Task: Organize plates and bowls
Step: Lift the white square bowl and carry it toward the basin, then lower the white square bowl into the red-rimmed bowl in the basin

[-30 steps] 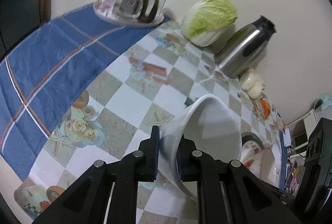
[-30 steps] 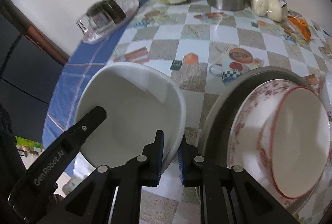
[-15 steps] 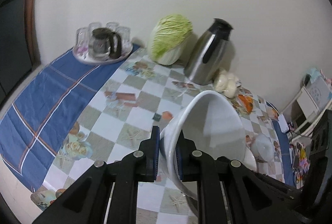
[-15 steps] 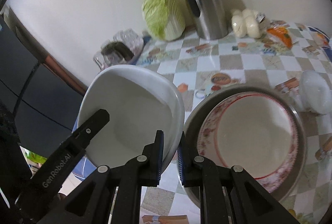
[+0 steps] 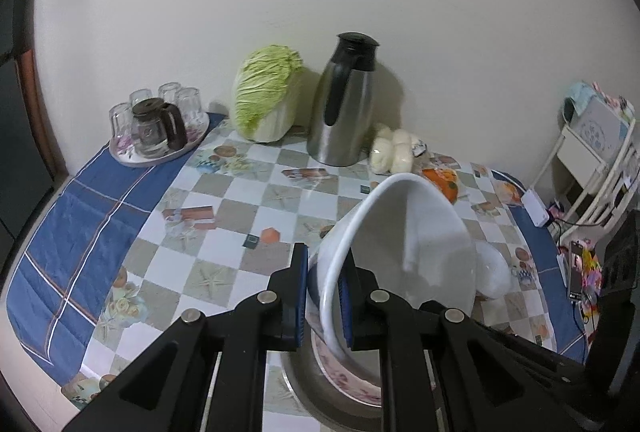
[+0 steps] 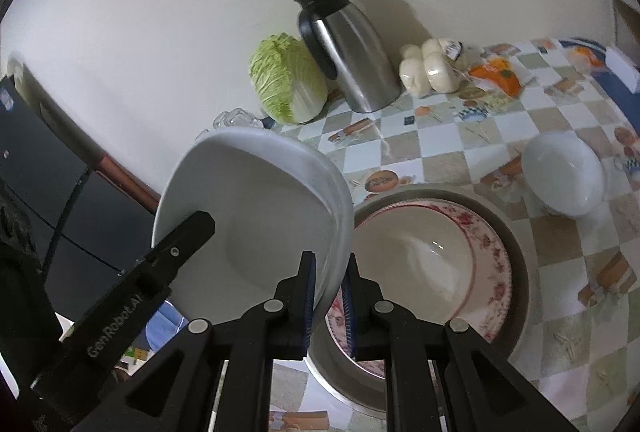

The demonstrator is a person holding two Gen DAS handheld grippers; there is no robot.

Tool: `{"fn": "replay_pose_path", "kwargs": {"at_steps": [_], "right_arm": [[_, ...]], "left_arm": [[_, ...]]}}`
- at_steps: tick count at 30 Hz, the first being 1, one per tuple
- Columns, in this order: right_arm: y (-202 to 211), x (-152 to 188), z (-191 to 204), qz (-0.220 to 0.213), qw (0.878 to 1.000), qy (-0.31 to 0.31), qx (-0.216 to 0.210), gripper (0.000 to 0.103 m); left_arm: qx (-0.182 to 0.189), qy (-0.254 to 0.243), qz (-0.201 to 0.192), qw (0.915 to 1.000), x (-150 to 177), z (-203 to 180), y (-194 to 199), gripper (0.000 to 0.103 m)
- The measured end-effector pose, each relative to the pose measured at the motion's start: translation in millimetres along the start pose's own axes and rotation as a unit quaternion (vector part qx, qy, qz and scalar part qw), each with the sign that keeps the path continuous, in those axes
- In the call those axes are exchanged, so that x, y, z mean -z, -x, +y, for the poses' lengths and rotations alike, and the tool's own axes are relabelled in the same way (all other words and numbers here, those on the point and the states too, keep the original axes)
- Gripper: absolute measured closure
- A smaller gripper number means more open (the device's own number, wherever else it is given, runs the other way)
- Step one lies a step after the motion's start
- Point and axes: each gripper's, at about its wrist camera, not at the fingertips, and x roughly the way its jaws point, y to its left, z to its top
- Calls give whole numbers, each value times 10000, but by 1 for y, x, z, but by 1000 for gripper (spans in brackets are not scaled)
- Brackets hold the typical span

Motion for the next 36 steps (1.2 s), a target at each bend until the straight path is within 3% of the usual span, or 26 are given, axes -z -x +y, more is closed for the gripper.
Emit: {"fn": "replay_pose_path", "kwargs": {"at_steps": [19,36], "right_arm": [[30,-6,-70,-125,9986,-490,-150,89],[15,-7,-85,77,9978,-663,-37,87]], "left_arm": [[10,-556,150,9983,8,-69,-14,88],[-106,-611,535,9966,18,-71,-42,88]]}}
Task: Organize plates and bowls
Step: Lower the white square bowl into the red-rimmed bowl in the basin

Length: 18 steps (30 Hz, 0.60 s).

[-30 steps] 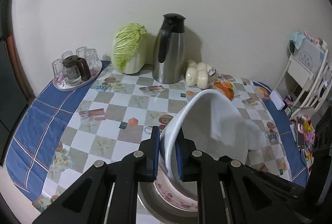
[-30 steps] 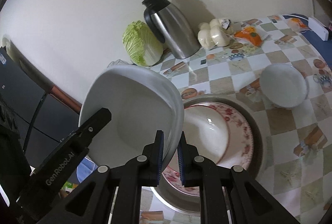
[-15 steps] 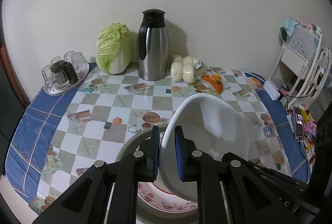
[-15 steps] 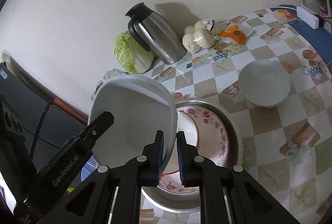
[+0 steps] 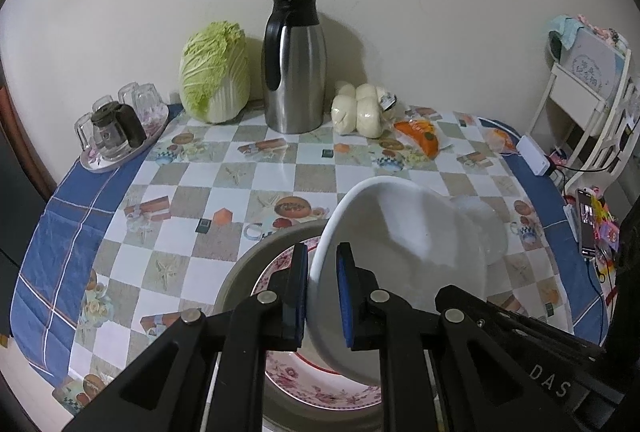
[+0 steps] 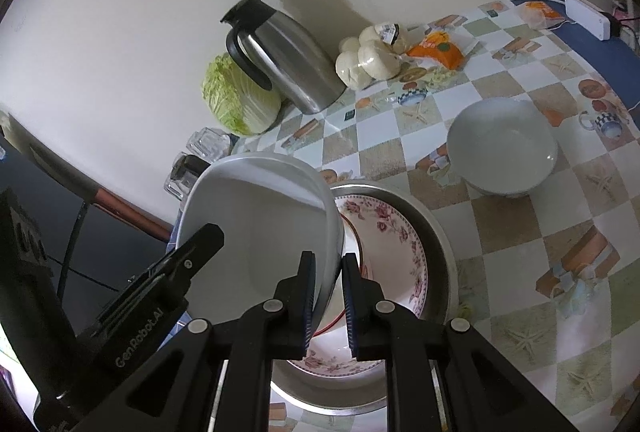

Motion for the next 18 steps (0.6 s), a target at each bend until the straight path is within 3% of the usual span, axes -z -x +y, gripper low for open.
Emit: {"fn": "replay_pose_path", "kwargs": {"at_steps": [18], "right_arm": [[-16,1,1,78,9999,-45,68,84]], "left_arm": [[-3,112,478,9988,7,15,-28,88]]}}
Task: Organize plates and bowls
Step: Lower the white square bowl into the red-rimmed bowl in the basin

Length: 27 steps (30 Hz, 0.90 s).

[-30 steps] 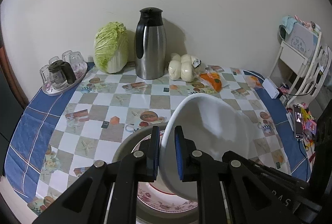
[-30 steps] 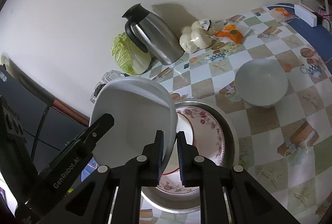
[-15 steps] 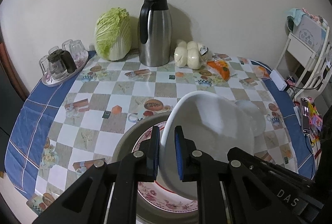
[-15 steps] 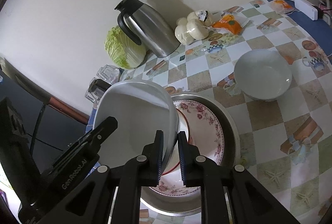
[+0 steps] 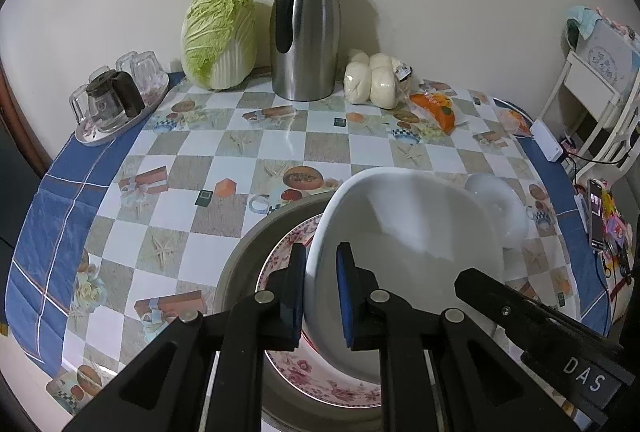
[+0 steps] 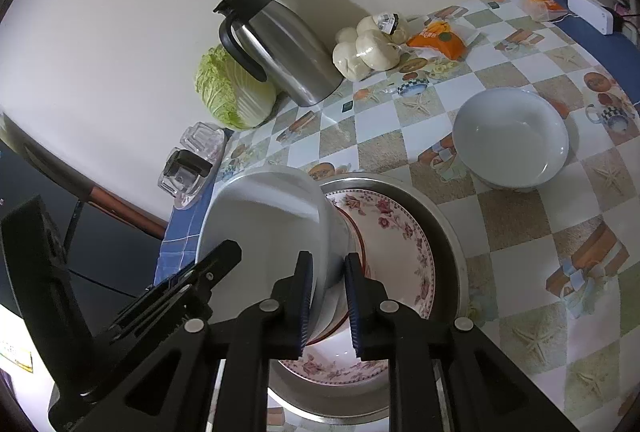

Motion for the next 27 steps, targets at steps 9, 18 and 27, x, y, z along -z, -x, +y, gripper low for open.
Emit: {"fn": "replay_pose_path", "kwargs": {"at_steps": [9,18,27], "right_arm": [[-17,1,-7,165,9998,-74,22,83],[-18,1,-7,164,9998,-21,59,83],[-19,1,-3,154,9997,121,149,83]], "left_arm": [[15,46,164,9999,1,6,-12,88],[-14,67,282,9996,2,9,-20,87],[-58,76,287,9995,2,10,-20,87]]}}
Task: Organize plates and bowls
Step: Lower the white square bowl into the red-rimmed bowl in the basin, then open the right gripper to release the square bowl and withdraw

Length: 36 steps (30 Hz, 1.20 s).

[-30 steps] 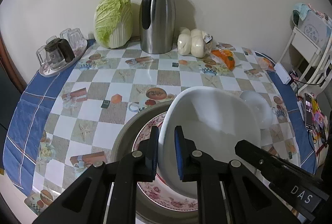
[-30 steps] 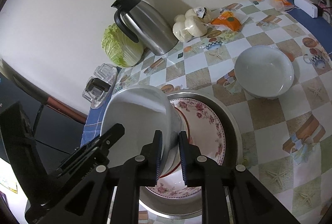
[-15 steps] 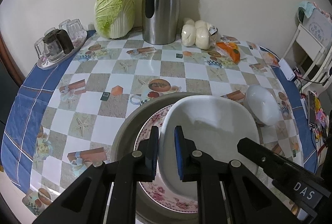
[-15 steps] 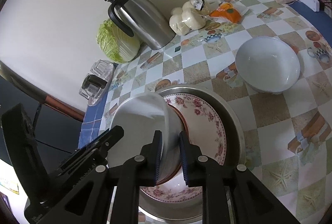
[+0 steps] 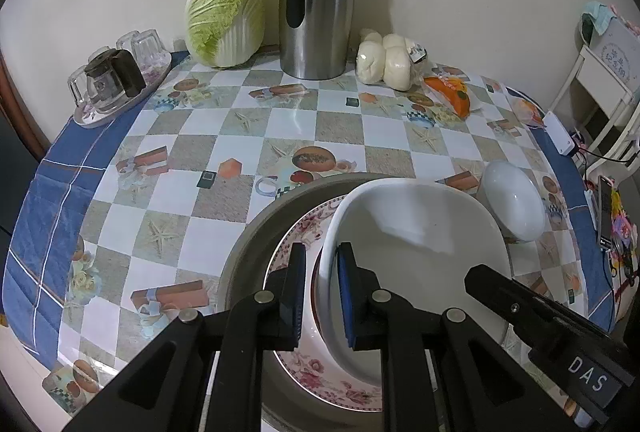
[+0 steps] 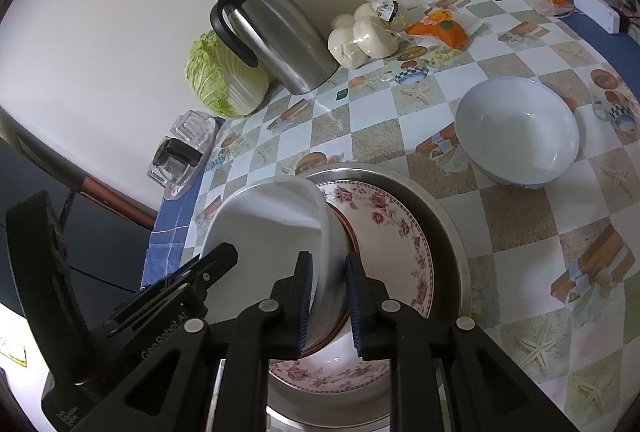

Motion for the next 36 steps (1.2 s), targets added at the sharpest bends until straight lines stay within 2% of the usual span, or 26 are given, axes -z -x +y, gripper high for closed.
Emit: {"fn": "replay_pose_path", "kwargs": {"at_steps": [3,5,9,11,15,16,17,18,19,22,24,26,29,31,33,36], "right_arm": [[1,0,2,-3,10000,52,20,83],[5,-1,5,-54,9999,115,49,83],[15,-2,10,-184,9995,229,72,83],[19,-2,12,-234,9993,273,104,83],[27,-4,13,-327,9982,376,334,83],[29,-4,12,-348,9978,385,406,80],[30,-5,11,-359,9976,387,454,70],[32,-5,11,-382,9970,410,539,60],[33,-6,10,-422,9961,446,638,56],[35,-7,8,-507,9930,542,915,50],[36,-8,6,-507,9928,544,940,41],[36,-8,5,-503,9926,559,950,37],[34,-6,5,-497,9917,591,1027,26],[33,-5,6,-485,9911,625,1074,25],[32,-4,6,-461,9909,637,1095,19],[33,-2,5,-456,9907,630,1113,14]], "left_arm": [[-9,19,-49,10000,-1,1,4,85],[-10,34,-87,10000,-2,2,7,77],[8,72,-217,9997,-3,4,17,74],[16,105,-303,9995,-4,6,23,64],[20,201,-426,9989,-6,11,33,54],[12,240,-437,9988,-6,12,34,47],[-2,297,-450,9985,-6,15,35,42],[-15,330,-457,9984,-7,17,35,40],[-38,369,-455,9983,-7,19,35,39],[-151,462,-407,9980,-7,25,34,37],[-200,511,-380,9978,-6,28,33,34],[-239,554,-353,9976,-6,31,32,30],[-284,598,-317,9973,-5,33,32,27],[-298,609,-294,9973,-4,35,31,25],[-318,620,-248,9973,-4,36,30,21],[-323,653,-186,9972,-2,38,29,21]]}}
